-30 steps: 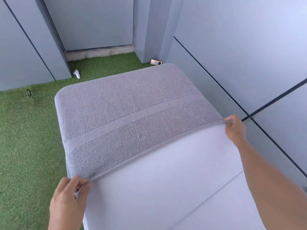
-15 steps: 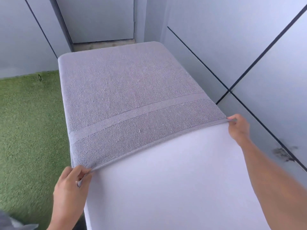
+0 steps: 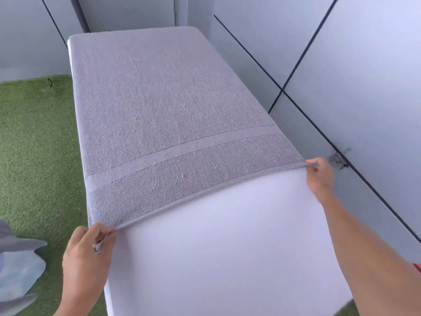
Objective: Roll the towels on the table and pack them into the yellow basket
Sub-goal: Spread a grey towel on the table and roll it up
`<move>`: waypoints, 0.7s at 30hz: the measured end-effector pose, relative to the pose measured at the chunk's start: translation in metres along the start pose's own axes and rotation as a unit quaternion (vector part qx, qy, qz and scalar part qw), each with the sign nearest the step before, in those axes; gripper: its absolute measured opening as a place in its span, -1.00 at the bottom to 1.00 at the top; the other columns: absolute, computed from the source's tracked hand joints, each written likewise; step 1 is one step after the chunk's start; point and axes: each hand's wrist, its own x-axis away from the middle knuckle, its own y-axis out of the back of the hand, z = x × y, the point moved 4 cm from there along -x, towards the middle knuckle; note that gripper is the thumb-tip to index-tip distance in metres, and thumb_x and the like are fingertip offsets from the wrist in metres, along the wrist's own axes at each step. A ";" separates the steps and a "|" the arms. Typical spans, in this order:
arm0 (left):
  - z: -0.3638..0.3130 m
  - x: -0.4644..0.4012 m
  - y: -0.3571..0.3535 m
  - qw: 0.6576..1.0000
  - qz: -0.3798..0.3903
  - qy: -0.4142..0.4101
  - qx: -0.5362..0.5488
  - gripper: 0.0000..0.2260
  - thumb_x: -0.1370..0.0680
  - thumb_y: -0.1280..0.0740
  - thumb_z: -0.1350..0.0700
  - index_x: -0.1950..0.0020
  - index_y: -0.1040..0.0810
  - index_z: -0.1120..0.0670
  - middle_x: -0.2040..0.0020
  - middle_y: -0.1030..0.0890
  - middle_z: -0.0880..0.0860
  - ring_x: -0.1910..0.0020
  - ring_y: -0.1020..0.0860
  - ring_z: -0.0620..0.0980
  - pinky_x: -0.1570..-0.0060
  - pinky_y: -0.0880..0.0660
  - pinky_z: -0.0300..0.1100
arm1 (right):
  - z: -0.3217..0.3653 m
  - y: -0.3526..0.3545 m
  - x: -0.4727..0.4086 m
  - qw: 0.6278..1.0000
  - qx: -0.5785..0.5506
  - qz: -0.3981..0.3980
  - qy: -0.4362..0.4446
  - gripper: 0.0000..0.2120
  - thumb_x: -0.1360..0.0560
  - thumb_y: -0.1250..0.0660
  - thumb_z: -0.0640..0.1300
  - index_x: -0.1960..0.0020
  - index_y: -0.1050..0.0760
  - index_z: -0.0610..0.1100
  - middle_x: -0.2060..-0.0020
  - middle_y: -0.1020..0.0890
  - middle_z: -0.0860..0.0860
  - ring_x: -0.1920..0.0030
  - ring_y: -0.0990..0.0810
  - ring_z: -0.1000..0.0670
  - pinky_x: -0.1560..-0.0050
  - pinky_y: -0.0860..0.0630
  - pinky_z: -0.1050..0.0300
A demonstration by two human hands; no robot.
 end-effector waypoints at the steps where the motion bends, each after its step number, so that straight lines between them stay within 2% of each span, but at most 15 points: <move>1: 0.000 0.017 0.001 1.000 -0.007 0.001 0.003 -0.81 -0.43 -0.46 0.28 0.21 -0.55 0.01 0.26 -0.42 0.00 0.24 -0.43 -0.18 0.29 -0.34 -0.23 | -0.013 0.008 0.008 1.000 -0.005 0.000 -0.001 -0.75 -0.50 -0.18 -0.34 -0.07 -0.57 -0.17 0.03 -0.65 -0.16 0.14 -0.51 -0.05 0.18 -0.36 0.14; 5: -0.005 0.089 0.005 0.999 -0.024 0.010 0.023 -0.78 -0.43 -0.47 0.27 0.21 -0.53 -0.04 0.25 -0.42 -0.02 0.21 -0.43 -0.28 0.25 -0.36 -0.19 | -0.055 0.042 0.044 1.000 -0.023 0.008 0.003 -0.76 -0.49 -0.19 -0.35 -0.05 -0.55 -0.16 0.05 -0.65 -0.14 0.12 -0.56 -0.11 0.07 -0.45 0.06; 7: -0.004 0.127 0.006 0.999 -0.033 0.027 0.014 -0.80 -0.43 -0.47 0.27 0.19 -0.55 -0.02 0.25 -0.40 -0.04 0.21 -0.44 -0.22 0.22 -0.39 -0.15 | -0.071 0.058 0.060 0.999 -0.039 0.022 0.000 -0.78 -0.50 -0.20 -0.35 -0.05 -0.55 -0.18 0.03 -0.65 -0.14 0.08 -0.58 -0.12 0.05 -0.46 0.05; 10: 0.001 0.181 0.004 0.997 -0.046 0.062 -0.016 -0.81 -0.39 -0.50 0.30 0.17 -0.61 0.03 0.25 -0.40 -0.02 0.21 -0.47 -0.06 0.18 -0.47 -0.11 | -0.096 0.085 0.081 0.998 -0.045 0.048 -0.002 -0.80 -0.51 -0.22 -0.36 -0.05 -0.56 -0.20 0.03 -0.66 -0.15 0.12 -0.55 -0.08 0.10 -0.42 0.10; 13: -0.003 0.222 0.008 0.995 -0.064 0.078 -0.022 -0.77 -0.33 -0.54 0.33 0.17 -0.65 0.04 0.27 -0.40 -0.02 0.17 -0.43 -0.21 0.19 -0.33 -0.46 | -0.115 0.106 0.100 0.996 -0.064 0.068 -0.015 -0.83 -0.54 -0.24 -0.33 -0.06 -0.56 -0.20 0.01 -0.65 -0.10 0.09 -0.56 -0.05 0.17 -0.41 0.14; 15: -0.007 0.244 0.009 0.994 -0.053 0.093 -0.021 -0.74 -0.30 -0.56 0.34 0.18 -0.66 0.01 0.29 -0.39 -0.03 0.20 -0.41 -0.26 0.20 -0.29 -0.52 | -0.125 0.120 0.110 0.993 -0.080 0.086 -0.021 -0.84 -0.55 -0.27 -0.28 -0.05 -0.57 -0.13 -0.01 -0.65 -0.05 0.03 -0.58 -0.02 0.17 -0.42 0.24; 18: -0.025 0.261 0.017 0.996 -0.065 0.055 -0.023 -0.94 -0.40 -0.49 0.08 0.18 -0.65 -0.06 0.30 -0.39 -0.06 0.25 -0.37 -0.30 0.22 -0.32 -0.49 | -0.131 0.134 0.117 0.988 -0.084 0.132 0.008 -0.83 -0.54 -0.29 -0.25 -0.02 -0.58 -0.01 0.02 -0.65 0.04 -0.04 -0.61 -0.03 0.13 -0.39 0.46; 21: -0.039 0.264 0.022 0.995 -0.066 0.073 -0.032 -0.94 -0.41 -0.46 -0.05 0.20 -0.61 -0.12 0.26 -0.45 -0.07 0.20 -0.39 -0.28 0.21 -0.31 -0.48 | -0.129 0.143 0.113 0.981 -0.063 0.178 0.039 -0.87 -0.55 -0.31 -0.22 -0.04 -0.59 -0.07 -0.03 -0.67 -0.01 -0.02 -0.60 0.04 0.12 -0.35 0.55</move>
